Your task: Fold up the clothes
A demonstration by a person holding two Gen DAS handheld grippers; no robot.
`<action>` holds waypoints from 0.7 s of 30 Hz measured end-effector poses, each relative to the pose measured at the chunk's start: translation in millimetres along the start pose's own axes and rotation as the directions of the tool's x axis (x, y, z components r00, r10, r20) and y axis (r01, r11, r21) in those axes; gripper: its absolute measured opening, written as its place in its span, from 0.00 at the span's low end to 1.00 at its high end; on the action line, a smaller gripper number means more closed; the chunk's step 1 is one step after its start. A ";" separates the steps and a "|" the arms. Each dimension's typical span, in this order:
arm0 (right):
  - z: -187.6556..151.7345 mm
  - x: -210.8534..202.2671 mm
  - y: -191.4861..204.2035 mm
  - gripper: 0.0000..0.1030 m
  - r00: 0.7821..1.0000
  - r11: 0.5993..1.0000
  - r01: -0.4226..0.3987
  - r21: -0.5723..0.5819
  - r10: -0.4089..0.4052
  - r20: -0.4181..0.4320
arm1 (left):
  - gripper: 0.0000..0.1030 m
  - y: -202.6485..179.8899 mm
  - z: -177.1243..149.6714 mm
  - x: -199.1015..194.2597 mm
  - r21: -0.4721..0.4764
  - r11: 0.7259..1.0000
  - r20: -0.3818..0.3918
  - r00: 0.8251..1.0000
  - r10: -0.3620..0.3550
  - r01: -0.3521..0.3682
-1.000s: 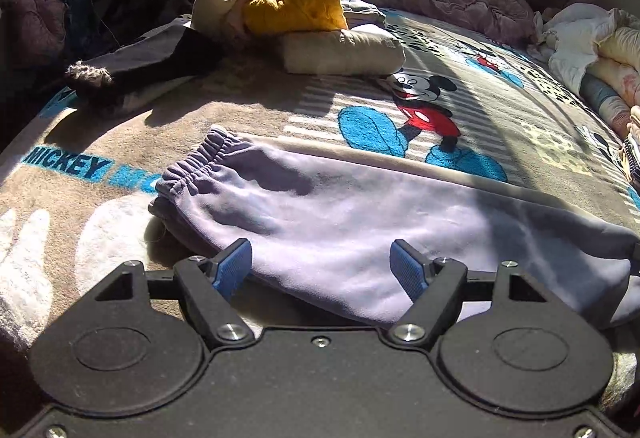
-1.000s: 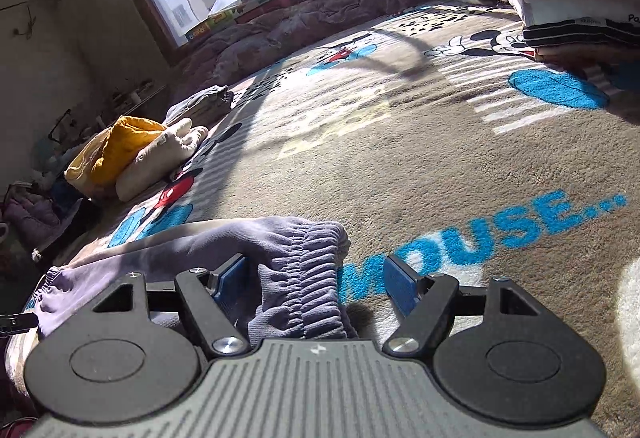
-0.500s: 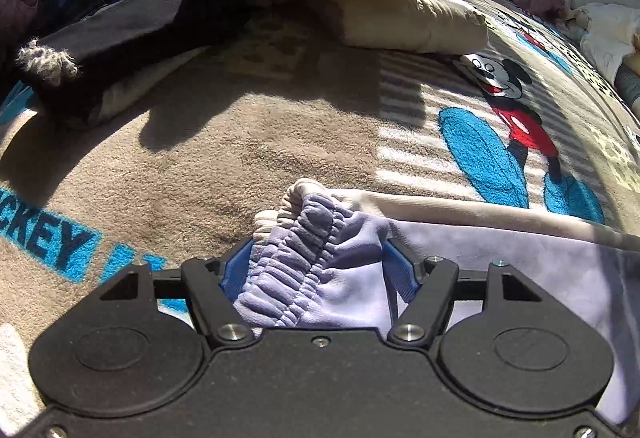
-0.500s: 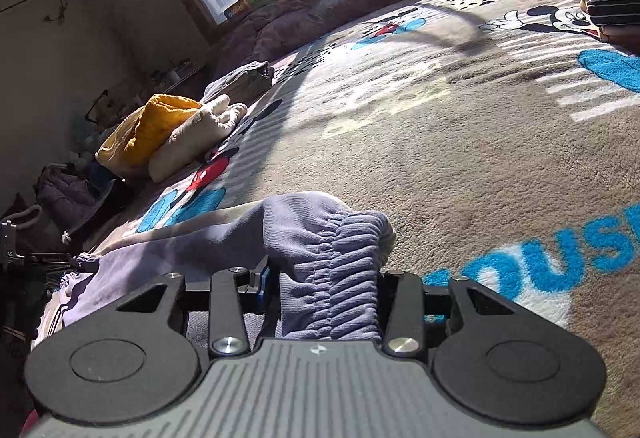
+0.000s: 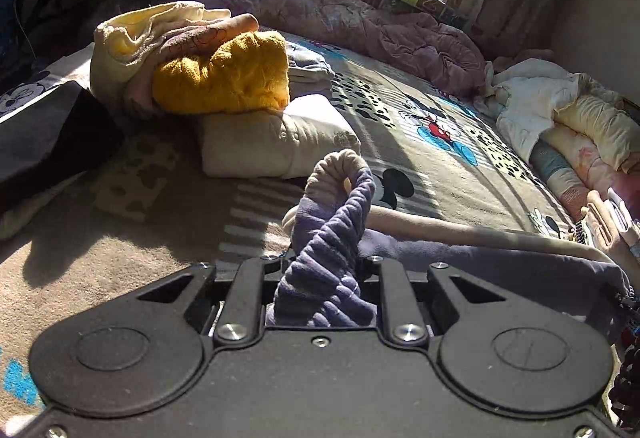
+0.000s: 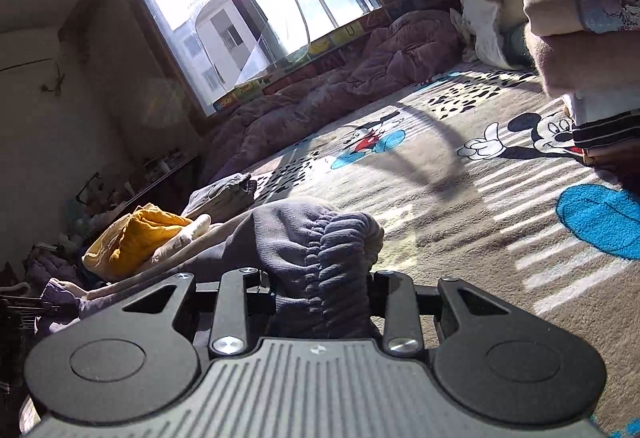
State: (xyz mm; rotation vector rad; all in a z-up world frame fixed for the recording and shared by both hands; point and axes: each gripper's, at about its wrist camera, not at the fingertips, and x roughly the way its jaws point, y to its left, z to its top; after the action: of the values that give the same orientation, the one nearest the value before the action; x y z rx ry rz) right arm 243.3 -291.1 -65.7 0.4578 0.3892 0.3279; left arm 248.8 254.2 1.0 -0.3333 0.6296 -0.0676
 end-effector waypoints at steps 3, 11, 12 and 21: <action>4.7 25.3 -7.2 0.45 0.996 0.993 0.084 -0.082 -0.086 -0.026 | 0.43 6.9 1.2 41.1 -0.003 0.995 -0.072 0.992 0.101 -0.102; 2.9 36.7 -33.0 0.62 0.989 0.990 0.108 -0.091 -0.116 -0.086 | 0.45 12.2 0.3 64.5 0.036 0.984 -0.104 0.979 0.177 -0.174; 4.0 38.8 -35.7 0.63 0.991 0.992 0.095 -0.083 -0.102 -0.088 | 0.45 13.6 0.6 71.3 0.035 0.982 -0.120 0.975 0.186 -0.183; 4.7 59.3 -32.9 0.56 0.993 0.982 0.049 -0.181 -0.067 -0.095 | 0.29 8.9 2.1 106.3 0.067 0.975 -0.155 0.963 0.222 -0.214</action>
State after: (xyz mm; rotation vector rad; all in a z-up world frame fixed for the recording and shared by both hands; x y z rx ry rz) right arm 304.4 -297.6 -94.8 0.2548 0.4659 0.3271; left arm 335.6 245.9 -60.5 -0.2101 0.8213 0.1023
